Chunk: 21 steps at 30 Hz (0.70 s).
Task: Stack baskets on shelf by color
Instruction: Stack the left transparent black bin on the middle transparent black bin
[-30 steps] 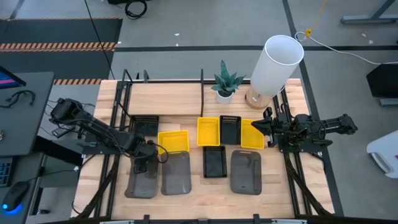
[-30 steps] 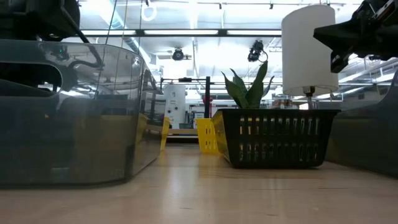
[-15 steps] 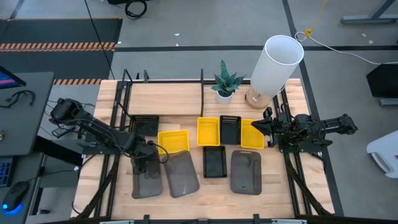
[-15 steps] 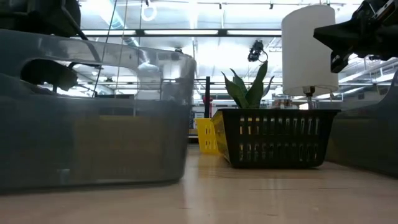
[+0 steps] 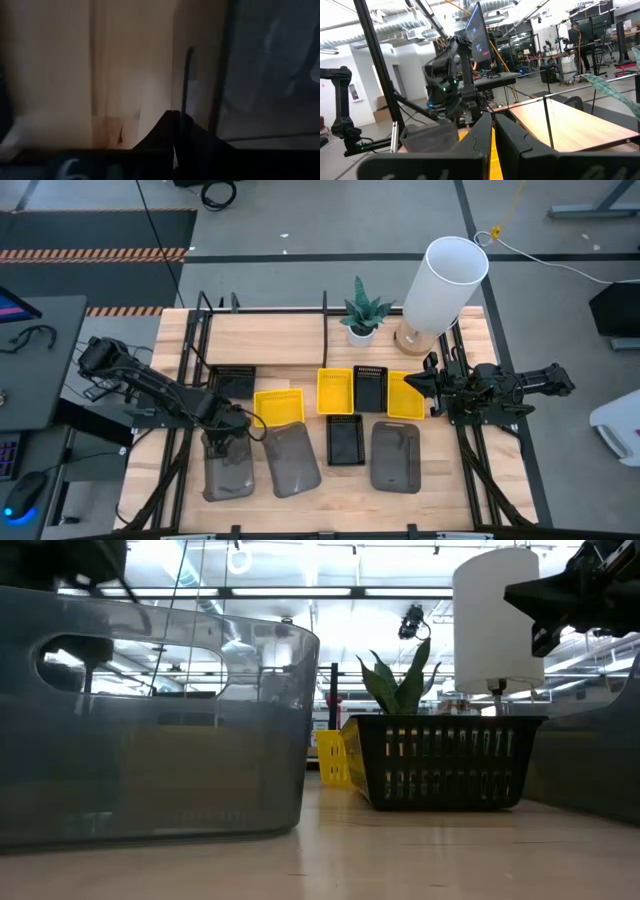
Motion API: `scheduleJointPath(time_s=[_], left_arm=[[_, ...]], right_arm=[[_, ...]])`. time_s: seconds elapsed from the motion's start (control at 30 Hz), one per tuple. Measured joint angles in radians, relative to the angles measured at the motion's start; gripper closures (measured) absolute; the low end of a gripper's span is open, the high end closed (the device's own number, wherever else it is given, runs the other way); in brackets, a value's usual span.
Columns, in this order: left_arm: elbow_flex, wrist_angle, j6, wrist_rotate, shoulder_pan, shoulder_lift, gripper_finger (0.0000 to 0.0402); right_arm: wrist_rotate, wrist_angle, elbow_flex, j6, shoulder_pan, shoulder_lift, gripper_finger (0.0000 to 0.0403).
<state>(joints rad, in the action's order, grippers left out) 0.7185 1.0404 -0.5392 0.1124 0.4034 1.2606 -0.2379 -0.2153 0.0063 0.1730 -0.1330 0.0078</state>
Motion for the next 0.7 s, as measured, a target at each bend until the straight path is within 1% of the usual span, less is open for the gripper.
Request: scheduleJointPath(time_s=[0.2,0.4,0.57,0.7], left_arm=[[0.162,0.168,-0.032,-0.04,-0.001,0.0,0.0395],[0.316,0.241,-0.079,-0.096,-0.001,0.0,0.0395],[0.403,0.217,-0.125,-0.139,-0.001,0.0,0.0395],[0.432,0.126,-0.181,-0.155,-0.007,0.0,0.0395]], right_arm=[[0.0,0.0,0.0,0.0,0.0,0.0,0.0376],[0.0,0.0,0.0,0.0,0.0,0.0,0.0376],[0.0,0.0,0.0,0.0,0.0,0.0,0.0376],[0.0,0.0,0.0,0.0,0.0,0.0,0.0376]])
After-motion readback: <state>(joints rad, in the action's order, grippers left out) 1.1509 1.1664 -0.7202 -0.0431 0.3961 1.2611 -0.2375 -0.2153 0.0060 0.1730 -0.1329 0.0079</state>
